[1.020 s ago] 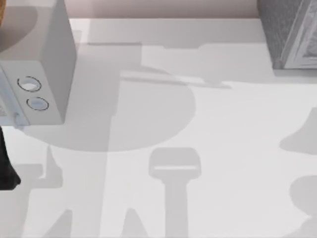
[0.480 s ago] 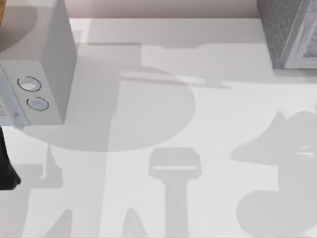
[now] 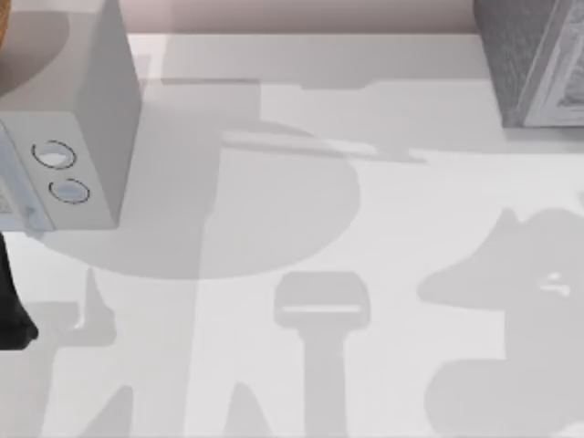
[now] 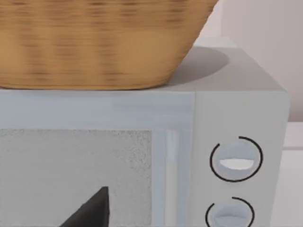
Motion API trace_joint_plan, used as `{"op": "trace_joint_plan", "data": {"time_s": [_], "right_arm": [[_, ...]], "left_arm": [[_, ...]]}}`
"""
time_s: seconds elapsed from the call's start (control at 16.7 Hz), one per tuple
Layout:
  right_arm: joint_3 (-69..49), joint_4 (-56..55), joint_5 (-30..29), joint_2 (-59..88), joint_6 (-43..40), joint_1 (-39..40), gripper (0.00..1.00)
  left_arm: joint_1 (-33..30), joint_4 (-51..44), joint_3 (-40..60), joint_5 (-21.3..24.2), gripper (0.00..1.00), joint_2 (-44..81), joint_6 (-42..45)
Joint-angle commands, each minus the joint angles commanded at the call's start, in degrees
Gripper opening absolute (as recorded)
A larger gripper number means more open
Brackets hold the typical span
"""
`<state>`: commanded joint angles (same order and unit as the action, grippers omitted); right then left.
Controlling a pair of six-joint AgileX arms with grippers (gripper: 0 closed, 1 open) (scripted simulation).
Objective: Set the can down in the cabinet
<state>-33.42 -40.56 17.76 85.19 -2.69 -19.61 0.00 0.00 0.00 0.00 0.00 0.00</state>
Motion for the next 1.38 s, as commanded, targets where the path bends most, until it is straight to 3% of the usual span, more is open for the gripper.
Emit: {"op": "trace_joint_plan", "data": {"time_s": [0.3, 1.02, 1.38], "right_arm": [[5.2, 6.3, -3.0, -14.7, 0.4, 3.1, 0.00], [27.5, 33.3, -14.7, -71.7, 2.3, 16.0, 0.00], [33.3, 40.5, -17.7, -85.0, 2.7, 19.6, 0.00]], "left_arm": [[0.0, 0.0, 0.0, 0.0, 1.00, 0.0, 0.0], [0.0, 0.0, 0.0, 0.0, 1.00, 0.0, 0.0], [0.0, 0.0, 0.0, 0.0, 1.00, 0.0, 0.0]]}}
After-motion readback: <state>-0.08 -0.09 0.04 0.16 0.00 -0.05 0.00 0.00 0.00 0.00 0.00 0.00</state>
